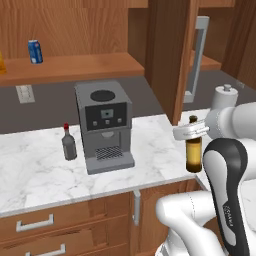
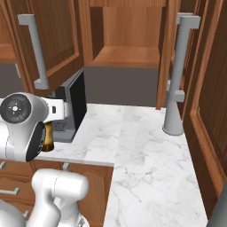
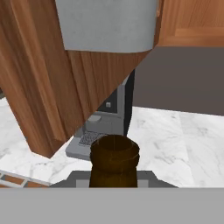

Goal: Sort all alcoholic drinks to one cabinet, and non-alcoholic drinks to the other.

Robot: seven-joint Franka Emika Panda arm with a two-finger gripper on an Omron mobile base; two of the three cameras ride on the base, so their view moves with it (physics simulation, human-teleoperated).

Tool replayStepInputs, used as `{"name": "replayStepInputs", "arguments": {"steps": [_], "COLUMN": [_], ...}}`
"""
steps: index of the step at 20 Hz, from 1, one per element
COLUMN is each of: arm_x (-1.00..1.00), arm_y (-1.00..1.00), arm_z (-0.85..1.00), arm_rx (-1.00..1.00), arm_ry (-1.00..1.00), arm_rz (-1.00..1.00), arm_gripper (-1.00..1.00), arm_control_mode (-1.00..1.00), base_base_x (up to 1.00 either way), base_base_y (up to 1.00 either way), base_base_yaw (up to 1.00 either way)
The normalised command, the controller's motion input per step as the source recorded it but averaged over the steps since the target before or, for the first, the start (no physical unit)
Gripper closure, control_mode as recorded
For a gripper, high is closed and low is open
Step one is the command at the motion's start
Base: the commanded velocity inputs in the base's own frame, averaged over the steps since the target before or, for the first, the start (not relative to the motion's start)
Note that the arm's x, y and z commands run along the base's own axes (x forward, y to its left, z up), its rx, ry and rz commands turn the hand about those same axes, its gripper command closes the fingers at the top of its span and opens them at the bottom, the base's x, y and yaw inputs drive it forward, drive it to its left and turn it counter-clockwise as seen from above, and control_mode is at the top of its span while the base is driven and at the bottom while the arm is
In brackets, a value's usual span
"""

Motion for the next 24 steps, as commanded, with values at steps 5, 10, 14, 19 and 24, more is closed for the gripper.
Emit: {"name": "replayStepInputs", "arguments": {"steps": [5,10,14,19,24], "arm_x": [0.00,0.00,0.00,0.00,0.00], "arm_y": [0.00,0.00,0.00,0.00,0.00], "arm_z": [0.00,0.00,0.00,0.00,0.00], "arm_rx": [0.00,0.00,0.00,0.00,0.00], "arm_ry": [0.00,0.00,0.00,0.00,0.00], "arm_rz": [0.00,0.00,0.00,0.00,0.00], "arm_gripper": [1.00,1.00,1.00,1.00,1.00], "arm_control_mode": [1.00,1.00,1.00,1.00,1.00], "base_base_x": [0.52,0.34,0.35,0.43,0.50], "base_base_y": [-0.42,-0.53,-0.58,-0.60,-0.55], "base_base_yaw": [0.02,0.06,0.06,0.03,0.00]}}
